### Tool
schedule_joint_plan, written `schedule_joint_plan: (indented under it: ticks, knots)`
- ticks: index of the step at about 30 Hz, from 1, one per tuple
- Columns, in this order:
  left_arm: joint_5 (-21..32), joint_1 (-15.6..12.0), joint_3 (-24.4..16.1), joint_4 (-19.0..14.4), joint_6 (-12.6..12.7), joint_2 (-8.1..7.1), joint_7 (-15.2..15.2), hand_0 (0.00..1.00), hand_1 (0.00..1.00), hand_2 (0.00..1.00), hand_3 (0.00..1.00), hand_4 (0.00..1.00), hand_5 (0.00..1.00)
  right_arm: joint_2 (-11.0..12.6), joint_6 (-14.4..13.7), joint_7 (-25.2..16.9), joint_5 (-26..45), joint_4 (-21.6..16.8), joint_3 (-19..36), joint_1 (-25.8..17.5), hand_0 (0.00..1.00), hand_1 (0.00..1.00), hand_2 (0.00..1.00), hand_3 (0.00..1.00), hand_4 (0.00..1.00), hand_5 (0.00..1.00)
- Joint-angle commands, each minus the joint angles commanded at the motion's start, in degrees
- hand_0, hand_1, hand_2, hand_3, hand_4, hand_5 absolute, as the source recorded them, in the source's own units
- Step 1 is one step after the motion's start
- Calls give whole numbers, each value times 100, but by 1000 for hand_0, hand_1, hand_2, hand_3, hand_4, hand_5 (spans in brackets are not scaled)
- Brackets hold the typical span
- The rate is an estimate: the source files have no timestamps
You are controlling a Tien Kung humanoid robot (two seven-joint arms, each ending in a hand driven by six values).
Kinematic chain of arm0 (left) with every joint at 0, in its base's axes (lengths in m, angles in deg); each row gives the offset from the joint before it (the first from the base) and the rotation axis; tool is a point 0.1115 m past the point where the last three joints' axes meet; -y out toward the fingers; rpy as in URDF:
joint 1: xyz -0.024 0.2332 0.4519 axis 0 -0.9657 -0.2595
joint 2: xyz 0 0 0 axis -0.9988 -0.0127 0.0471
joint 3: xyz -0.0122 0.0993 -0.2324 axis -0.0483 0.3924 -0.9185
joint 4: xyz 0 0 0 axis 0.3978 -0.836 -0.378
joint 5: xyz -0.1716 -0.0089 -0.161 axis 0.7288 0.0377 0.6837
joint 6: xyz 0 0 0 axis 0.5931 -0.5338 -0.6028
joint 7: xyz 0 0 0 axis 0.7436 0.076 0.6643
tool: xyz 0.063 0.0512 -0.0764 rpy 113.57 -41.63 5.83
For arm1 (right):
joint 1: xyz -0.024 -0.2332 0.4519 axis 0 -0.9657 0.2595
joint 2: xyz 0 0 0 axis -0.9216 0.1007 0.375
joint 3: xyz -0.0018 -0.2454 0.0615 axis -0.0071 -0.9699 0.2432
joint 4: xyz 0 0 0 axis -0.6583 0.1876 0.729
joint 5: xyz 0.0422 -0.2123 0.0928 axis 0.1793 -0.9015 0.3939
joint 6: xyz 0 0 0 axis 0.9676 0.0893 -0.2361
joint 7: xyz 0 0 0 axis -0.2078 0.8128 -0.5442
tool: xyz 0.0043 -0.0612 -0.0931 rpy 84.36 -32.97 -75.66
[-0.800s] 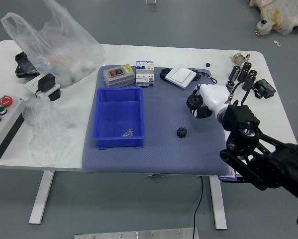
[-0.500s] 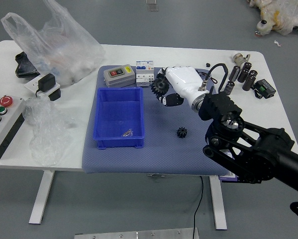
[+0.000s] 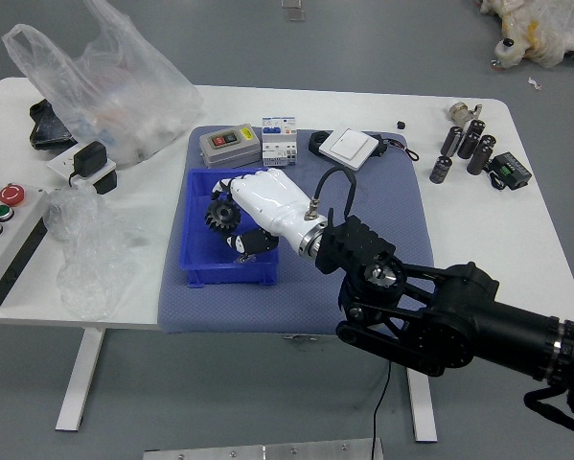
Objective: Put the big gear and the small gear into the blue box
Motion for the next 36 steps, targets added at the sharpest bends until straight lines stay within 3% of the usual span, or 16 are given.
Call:
schedule_joint_plan:
  ticks: [1, 6, 7, 12, 13, 18, 19, 24, 25, 30, 31, 32, 36]
  knots:
    - [-2, 1, 1, 0, 0, 2, 0, 641, 615, 603, 647, 636, 327, -9, 4, -9, -17, 34, -16, -2, 651, 735, 695, 365, 307, 2]
    - [-22, 27, 4, 0, 6, 14, -2, 641, 615, 603, 647, 636, 327, -9, 119, 23, -201, 168, -1, 6, 651, 735, 695, 365, 307, 2]
    - [-22, 34, 9, 0, 6, 19, -4, 641, 616, 602, 647, 635, 326, 1, 150, 39, -232, 188, 10, 6, 682, 806, 790, 492, 563, 111]
    - [-12, 44, 33, 0, 6, 43, -13, 641, 616, 602, 647, 635, 326, 31, 244, 88, -352, 274, 44, -22, 682, 806, 790, 492, 563, 111]
    - [-18, 41, 29, 0, 5, 47, -11, 642, 616, 602, 647, 636, 327, 33, 250, 95, -388, 285, 54, -33, 713, 832, 842, 696, 617, 217]
    - [-48, 29, -1, 0, 6, 50, 1, 642, 616, 602, 647, 636, 327, 76, 234, 114, -523, 251, 142, -88, 713, 832, 842, 696, 617, 217]
    - [-48, 30, -2, 0, 6, 49, 0, 642, 615, 602, 648, 636, 327, 96, 221, 116, -535, 222, 174, -105, 704, 820, 852, 837, 708, 218]
    - [-53, 28, -18, 0, 7, 56, -12, 642, 615, 602, 648, 636, 327, 380, 109, 229, -606, -219, 637, -421, 704, 820, 852, 837, 708, 218]
    - [-68, 16, -46, 0, 6, 62, -8, 642, 616, 602, 646, 635, 329, 493, 117, 320, -660, -366, 797, -560, 552, 700, 815, 860, 777, 236]
    - [-227, -67, -260, 0, -5, 74, 60, 642, 616, 602, 646, 635, 329, 923, 357, 793, -945, -992, 1524, -1171, 552, 700, 815, 860, 777, 236]
    - [-271, -90, -323, 0, -6, 75, 82, 642, 615, 602, 647, 635, 327, 1016, 381, 881, -1006, -1140, 1692, -1327, 419, 607, 793, 861, 782, 219]
    - [-306, -111, -376, 0, -6, 76, 101, 642, 615, 602, 647, 635, 327, 1088, 385, 942, -1046, -1270, 1853, -1480, 419, 607, 793, 861, 782, 219]
    - [-485, -157, -589, 0, -12, 78, 184, 642, 615, 602, 647, 635, 327, 1195, 323, 1025, -1110, -1495, 2342, -2018, 419, 607, 793, 861, 782, 219]
